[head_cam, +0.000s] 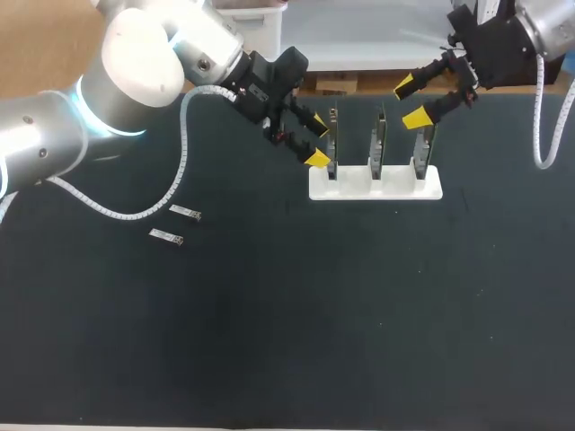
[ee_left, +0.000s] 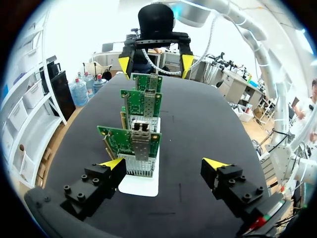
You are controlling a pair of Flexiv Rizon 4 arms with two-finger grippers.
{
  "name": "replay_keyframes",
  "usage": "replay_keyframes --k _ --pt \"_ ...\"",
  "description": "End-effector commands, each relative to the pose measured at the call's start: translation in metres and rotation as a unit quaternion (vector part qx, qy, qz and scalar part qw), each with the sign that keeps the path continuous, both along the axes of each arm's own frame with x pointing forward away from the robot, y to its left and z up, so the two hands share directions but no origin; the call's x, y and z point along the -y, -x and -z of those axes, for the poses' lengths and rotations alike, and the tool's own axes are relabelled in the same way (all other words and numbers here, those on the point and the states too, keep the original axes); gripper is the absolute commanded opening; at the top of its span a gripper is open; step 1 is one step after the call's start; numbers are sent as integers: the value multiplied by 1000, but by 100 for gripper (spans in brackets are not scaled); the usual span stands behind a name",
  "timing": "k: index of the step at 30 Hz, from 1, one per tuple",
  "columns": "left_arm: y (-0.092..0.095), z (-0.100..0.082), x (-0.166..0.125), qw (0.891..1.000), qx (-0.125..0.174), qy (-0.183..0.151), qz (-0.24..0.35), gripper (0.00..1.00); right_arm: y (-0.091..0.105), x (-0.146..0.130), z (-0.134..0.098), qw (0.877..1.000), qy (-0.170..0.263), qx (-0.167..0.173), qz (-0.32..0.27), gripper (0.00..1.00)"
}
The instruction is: Pick up the optical module with the left hand, and insert it into the network port with the right hand.
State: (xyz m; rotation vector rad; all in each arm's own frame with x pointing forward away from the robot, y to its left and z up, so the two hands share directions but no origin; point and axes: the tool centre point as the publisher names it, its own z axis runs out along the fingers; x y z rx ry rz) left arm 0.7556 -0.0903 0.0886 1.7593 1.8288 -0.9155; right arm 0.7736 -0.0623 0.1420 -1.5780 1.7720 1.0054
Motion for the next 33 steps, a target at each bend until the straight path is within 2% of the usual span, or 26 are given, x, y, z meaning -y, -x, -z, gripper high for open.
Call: replay_keyframes --k 1,13,20,24,26,33 --pt "2 -2 0 1000 2 -8 -2 100 2 0 0 1000 0 1 2 100" --pt "11 -8 -30 999 25 -45 -10 100 2 0 0 1000 0 1 2 100" --pt "25 -15 -51 994 52 -97 3 100 2 0 0 1000 0 1 2 100" --pt "38 -15 -67 987 67 -143 20 100 2 0 0 1000 0 1 2 100" --pt "43 -13 -79 984 66 -161 22 100 2 0 0 1000 0 1 2 100" --pt "50 -11 -121 978 67 -195 13 100 2 0 0 1000 0 1 2 100"
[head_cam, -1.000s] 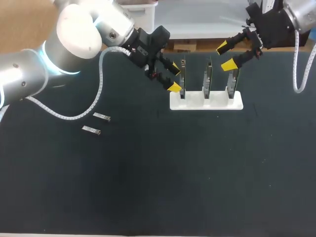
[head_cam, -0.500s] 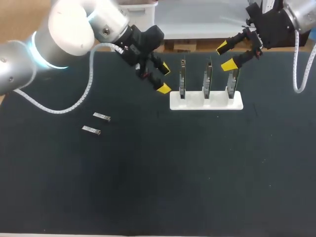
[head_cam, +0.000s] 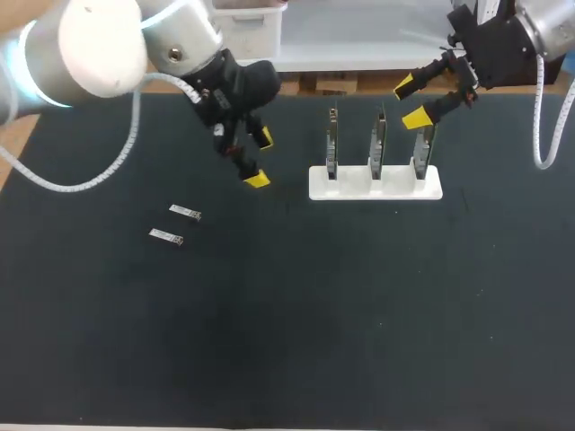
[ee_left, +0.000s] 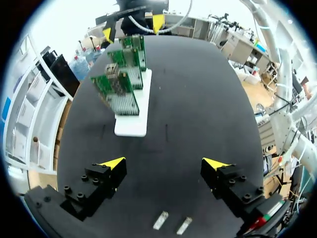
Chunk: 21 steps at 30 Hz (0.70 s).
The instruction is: Pick up the optical module with the left hand, and insert it into the network port with the right hand.
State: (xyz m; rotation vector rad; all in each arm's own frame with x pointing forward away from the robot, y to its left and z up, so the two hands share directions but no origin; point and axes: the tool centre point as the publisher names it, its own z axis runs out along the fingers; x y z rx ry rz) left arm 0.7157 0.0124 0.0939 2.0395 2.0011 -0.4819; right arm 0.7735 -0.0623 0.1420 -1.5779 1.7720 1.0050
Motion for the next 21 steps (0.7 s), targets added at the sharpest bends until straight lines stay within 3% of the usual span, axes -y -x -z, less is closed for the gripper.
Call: replay_keyframes --k 1,5,7,12,21 --pt "10 -6 -24 1000 14 -4 -7 100 2 0 0 1000 0 1 1 100" --pt "10 0 -45 997 43 -61 -4 100 2 0 0 1000 0 1 1 100" --pt "11 6 -55 997 40 -65 -4 100 2 0 0 1000 0 1 1 100" --pt "12 21 -79 992 49 -115 5 100 2 0 0 1000 0 1 1 100" --pt "7 30 -113 987 60 -146 17 100 2 0 0 1000 0 1 1 100"
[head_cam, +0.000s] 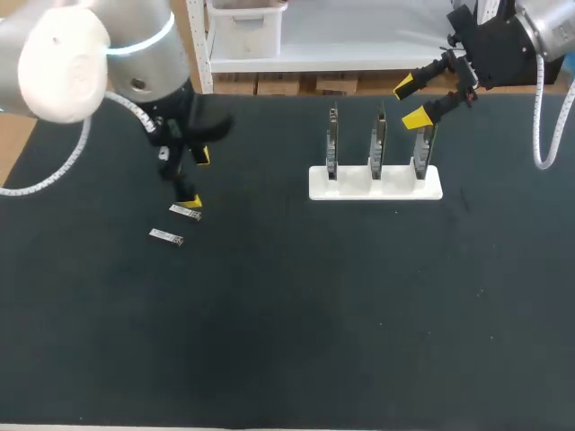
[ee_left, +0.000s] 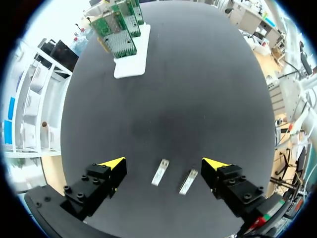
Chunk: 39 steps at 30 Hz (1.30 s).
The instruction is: Pick up the optical module with the left hand, and insert it into the network port with the right hand.
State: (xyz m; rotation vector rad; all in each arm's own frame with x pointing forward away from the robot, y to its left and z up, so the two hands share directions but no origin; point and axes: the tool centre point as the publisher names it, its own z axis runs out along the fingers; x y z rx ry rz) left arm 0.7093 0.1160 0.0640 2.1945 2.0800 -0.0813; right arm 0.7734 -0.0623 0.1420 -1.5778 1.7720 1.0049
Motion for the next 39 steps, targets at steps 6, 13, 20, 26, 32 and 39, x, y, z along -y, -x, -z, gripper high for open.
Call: replay_keyframes --k 6,13,20,26,32,39 --pt "-6 5 -26 999 5 -39 32 100 1 0 0 1000 0 1 1 100" --pt "-6 20 -38 995 2 -74 72 100 1 0 0 1000 0 1 1 100" --pt "-5 38 -47 994 6 -81 72 100 1 0 0 1000 0 1 1 100" --pt "-8 51 -53 995 3 -85 61 100 1 0 0 1000 0 1 1 100" --pt "-11 59 -48 994 6 -80 69 100 1 0 0 1000 0 1 1 100" --pt "-19 60 -42 994 11 -79 74 100 1 0 0 1000 0 1 1 100"
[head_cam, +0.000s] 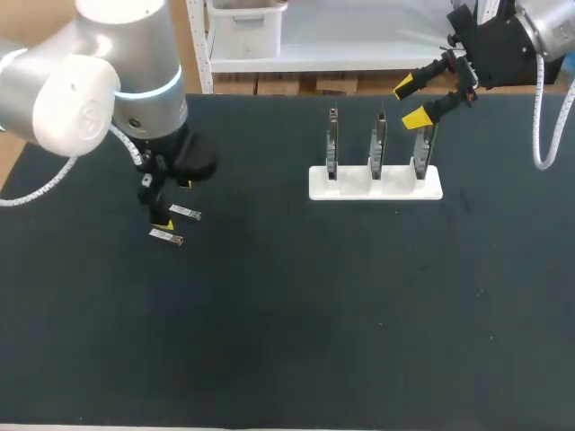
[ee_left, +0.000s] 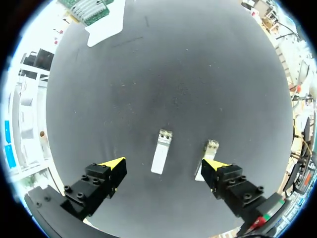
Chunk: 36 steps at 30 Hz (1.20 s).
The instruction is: Pick up the optical module with the left hand, and insert it into the network port with the right hand.
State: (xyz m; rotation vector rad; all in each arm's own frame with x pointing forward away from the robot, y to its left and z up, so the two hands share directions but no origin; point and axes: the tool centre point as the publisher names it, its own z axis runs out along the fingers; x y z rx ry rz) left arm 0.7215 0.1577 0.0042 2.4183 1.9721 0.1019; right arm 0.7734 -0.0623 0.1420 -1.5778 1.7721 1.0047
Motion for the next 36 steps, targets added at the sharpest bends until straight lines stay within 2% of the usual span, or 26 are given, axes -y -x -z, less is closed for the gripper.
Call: replay_keyframes --k 1,15,36 --pt "-9 0 -1 1000 -3 -2 2 100 1 0 0 1000 0 1 1 100" --pt "-19 7 -2 1000 -14 13 -10 100 1 0 0 1000 0 1 1 100" --pt "-9 26 -7 999 -29 -5 -19 100 1 0 0 1000 0 1 1 100"
